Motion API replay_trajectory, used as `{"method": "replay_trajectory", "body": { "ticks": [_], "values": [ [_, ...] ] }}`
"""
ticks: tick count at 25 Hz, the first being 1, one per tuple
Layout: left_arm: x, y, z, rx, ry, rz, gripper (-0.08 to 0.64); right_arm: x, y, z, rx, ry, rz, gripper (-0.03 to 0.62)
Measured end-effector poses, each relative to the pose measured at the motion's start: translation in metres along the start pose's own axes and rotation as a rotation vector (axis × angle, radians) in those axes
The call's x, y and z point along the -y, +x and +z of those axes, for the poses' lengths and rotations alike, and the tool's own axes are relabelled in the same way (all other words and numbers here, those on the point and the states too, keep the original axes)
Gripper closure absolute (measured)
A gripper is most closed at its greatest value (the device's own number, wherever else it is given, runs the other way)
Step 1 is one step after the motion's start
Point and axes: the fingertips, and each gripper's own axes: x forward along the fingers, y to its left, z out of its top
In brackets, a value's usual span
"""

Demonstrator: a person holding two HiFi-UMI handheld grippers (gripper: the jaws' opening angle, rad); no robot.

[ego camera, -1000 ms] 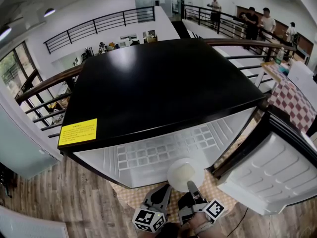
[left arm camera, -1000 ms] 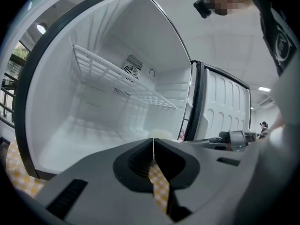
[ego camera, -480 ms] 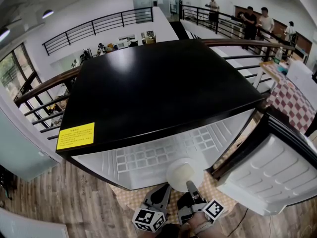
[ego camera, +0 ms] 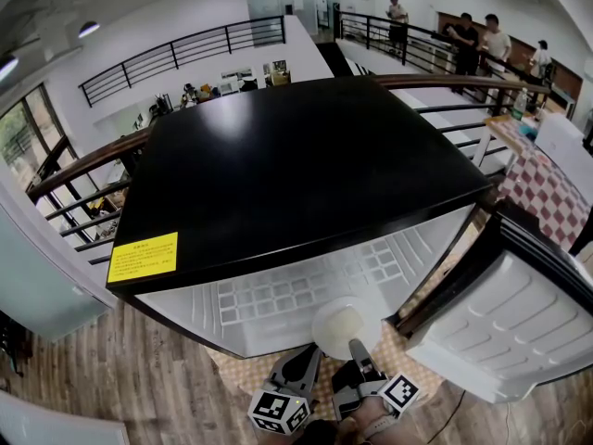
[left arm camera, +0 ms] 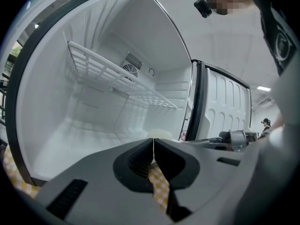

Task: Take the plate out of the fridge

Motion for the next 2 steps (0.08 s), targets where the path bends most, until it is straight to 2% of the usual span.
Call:
{"method": "replay_trajectory", "body": {
  "ticks": [2],
  "values": [
    [0.0001, 0.0004, 0.0004, 0.000, 0.001, -0.001, 0.548, 0.0002, 0.0000, 0.0000, 0.001, 0.003, -0.003, 0.540]
  ]
}}
